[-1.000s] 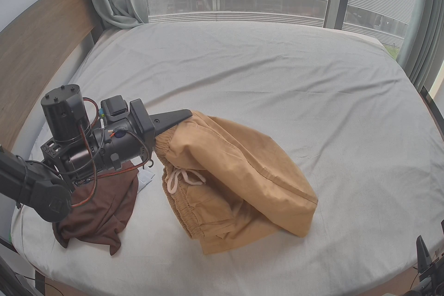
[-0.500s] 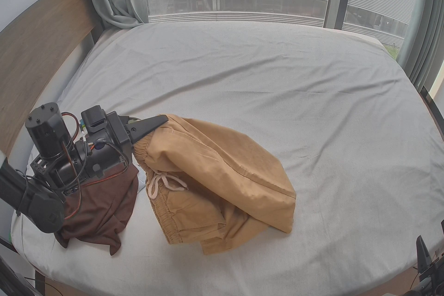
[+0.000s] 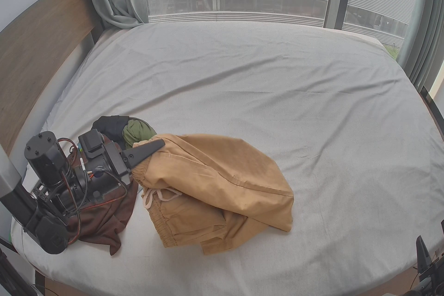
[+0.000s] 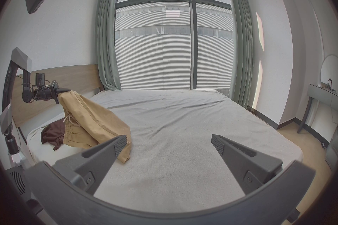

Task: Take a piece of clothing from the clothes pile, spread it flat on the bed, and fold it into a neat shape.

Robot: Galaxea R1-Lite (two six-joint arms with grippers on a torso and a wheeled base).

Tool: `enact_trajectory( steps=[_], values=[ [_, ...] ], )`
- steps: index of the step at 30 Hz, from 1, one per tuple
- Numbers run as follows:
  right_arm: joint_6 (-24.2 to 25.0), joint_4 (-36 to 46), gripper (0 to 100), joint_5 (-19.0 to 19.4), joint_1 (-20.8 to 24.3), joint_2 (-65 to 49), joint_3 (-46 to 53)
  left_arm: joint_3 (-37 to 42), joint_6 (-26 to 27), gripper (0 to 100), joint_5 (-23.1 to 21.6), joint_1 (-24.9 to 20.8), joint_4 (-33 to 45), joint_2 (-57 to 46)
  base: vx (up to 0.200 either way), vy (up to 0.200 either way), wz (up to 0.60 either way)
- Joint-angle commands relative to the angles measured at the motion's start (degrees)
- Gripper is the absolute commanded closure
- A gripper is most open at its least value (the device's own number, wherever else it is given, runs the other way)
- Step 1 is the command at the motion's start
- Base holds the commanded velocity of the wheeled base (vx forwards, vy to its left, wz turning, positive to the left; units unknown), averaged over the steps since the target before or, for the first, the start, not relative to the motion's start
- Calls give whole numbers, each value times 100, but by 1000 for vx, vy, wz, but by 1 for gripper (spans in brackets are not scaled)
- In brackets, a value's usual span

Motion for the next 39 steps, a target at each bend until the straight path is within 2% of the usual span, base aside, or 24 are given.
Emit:
enact_trajectory(
  steps=[1, 19, 24, 26, 27, 28, 29, 34, 35, 37, 39],
  values=[
    [-20, -3, 0, 8, 1, -75, 101, 122, 274, 100, 11, 38, -15, 426, 0, 0, 0],
    [77, -100, 0, 8, 1, -93, 101, 8, 353, 100, 19, 29, -15, 522, 0, 0, 0],
    [297, -302, 0, 96, 9, 479, -1033, 8, 353, 100, 11, 29, -15, 505, 0, 0, 0],
    [780, -293, 0, 386, 133, 1006, -1367, 16, 362, 100, 11, 12, -15, 514, 0, 0, 0],
    [868, -293, 0, 430, 159, 1059, -1393, 16, 362, 100, 11, 12, -15, 514, 0, 0, 0],
    [1369, -302, 0, 711, 282, 1358, -1507, 16, 362, 100, 11, 21, -15, 514, 0, 0, 0],
    [1659, -337, 0, 895, 343, 1700, -1569, 16, 362, 100, 11, 21, -15, 514, 0, 0, 0],
    [1870, -513, 0, 1185, 431, 2421, -1736, 25, 362, 100, 11, 3, -15, 505, 0, 0, 0],
    [1870, -715, 0, 1388, 528, 2764, -1841, 25, 362, 100, 11, 3, -15, 496, 0, 0, 0],
    [1870, -715, 0, 1388, 528, 2764, -1841, 25, 362, 100, 11, 3, -15, 496, 0, 0, 0],
    [1826, -1085, 0, 1528, 634, 3493, -2166, 25, 362, 100, 11, 3, -15, 496, 0, 0, 0]
  ],
)
